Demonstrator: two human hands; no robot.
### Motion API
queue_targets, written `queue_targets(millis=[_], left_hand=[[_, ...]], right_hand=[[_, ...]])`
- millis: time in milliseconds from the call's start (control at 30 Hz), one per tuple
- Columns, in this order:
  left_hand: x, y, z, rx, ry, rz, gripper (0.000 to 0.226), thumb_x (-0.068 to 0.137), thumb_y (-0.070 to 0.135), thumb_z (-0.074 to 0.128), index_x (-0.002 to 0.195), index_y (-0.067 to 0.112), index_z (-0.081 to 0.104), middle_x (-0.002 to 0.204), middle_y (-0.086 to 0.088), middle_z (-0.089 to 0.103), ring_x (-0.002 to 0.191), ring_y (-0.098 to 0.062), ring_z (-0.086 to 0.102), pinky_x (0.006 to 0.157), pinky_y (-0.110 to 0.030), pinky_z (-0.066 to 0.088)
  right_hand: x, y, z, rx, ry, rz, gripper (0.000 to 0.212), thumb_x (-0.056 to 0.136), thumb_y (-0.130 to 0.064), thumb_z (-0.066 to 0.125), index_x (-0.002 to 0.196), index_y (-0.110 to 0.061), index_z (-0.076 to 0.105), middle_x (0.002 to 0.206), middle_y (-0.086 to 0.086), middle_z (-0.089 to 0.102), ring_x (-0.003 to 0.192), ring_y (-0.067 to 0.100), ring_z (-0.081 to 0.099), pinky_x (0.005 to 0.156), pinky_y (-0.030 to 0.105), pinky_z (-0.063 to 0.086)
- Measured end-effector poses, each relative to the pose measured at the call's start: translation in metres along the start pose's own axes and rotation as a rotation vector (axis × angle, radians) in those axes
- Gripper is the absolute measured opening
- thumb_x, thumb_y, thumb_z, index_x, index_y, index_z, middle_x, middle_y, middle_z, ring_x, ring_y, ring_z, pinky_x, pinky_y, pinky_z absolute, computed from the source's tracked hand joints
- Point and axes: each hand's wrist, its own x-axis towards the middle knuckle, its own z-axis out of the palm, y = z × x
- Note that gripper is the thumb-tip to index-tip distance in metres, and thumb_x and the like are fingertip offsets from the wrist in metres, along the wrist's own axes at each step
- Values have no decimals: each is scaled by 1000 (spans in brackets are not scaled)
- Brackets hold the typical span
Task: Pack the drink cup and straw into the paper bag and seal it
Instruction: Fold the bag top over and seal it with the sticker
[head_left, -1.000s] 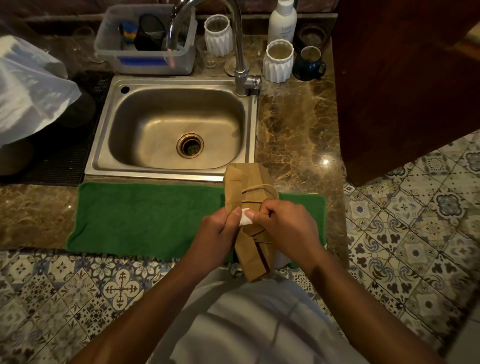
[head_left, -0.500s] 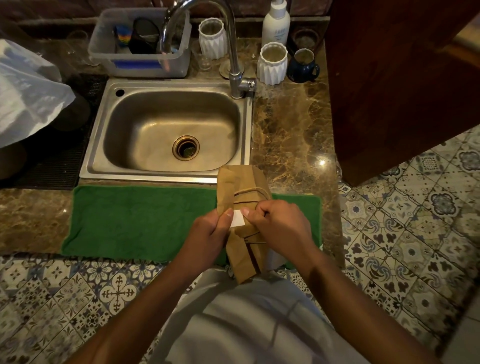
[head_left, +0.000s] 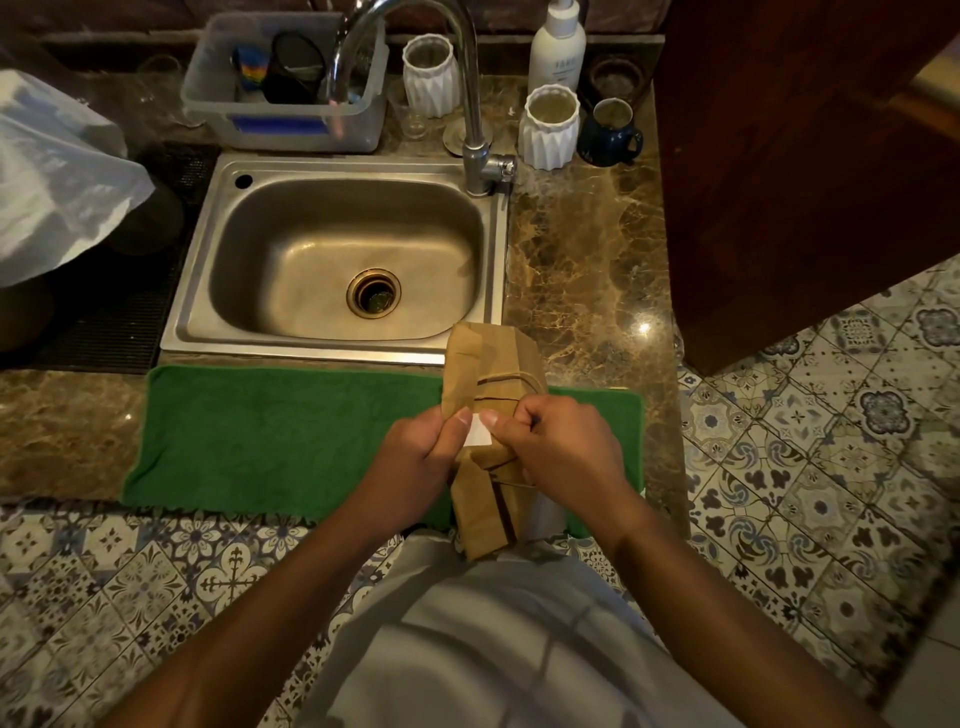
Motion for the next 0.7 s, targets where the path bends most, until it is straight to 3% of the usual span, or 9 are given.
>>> queue_targets(millis=[100, 300, 467, 600, 700], left_hand=[[-1, 0, 0, -12, -6, -29, 39, 106, 23, 50, 70, 17, 59, 54, 8, 55, 48, -3, 48, 52, -25, 37], [-3, 5, 0, -15, -11, 18, 38, 106, 21, 50, 82, -6, 60, 51, 9, 43, 47, -7, 40, 56, -35, 34], [-3, 3, -2, 3, -48, 30, 39, 107, 21, 48, 83, -7, 59, 56, -1, 46, 48, -10, 41, 56, -34, 34], [-2, 2, -1, -23, -44, 14, 37, 108, 22, 48, 86, -4, 63, 66, -13, 59, 58, -15, 52, 59, -39, 41], [0, 1, -1, -41, -27, 3, 37, 108, 23, 48, 82, -1, 62, 66, -9, 59, 57, -15, 51, 60, -38, 40]], right_hand=[[0, 2, -4, 2, -28, -25, 51, 91, -62, 55, 69, -17, 61, 59, 0, 68, 61, 15, 66, 65, 41, 57], [-2, -3, -5, 12, -26, 10, 65, 81, -77, 56, 70, -13, 60, 60, 1, 69, 61, 15, 66, 64, 43, 58], [-1, -2, -8, 13, -40, -7, 58, 85, -70, 60, 67, -14, 62, 57, -1, 68, 61, 14, 65, 64, 43, 57], [0, 3, -10, 37, -55, -7, 50, 90, -62, 61, 67, -18, 63, 55, -4, 69, 61, 12, 67, 67, 43, 58], [0, 6, -10, 86, -112, 14, 51, 82, -66, 65, 70, -17, 61, 60, -2, 69, 63, 16, 66, 65, 43, 58]])
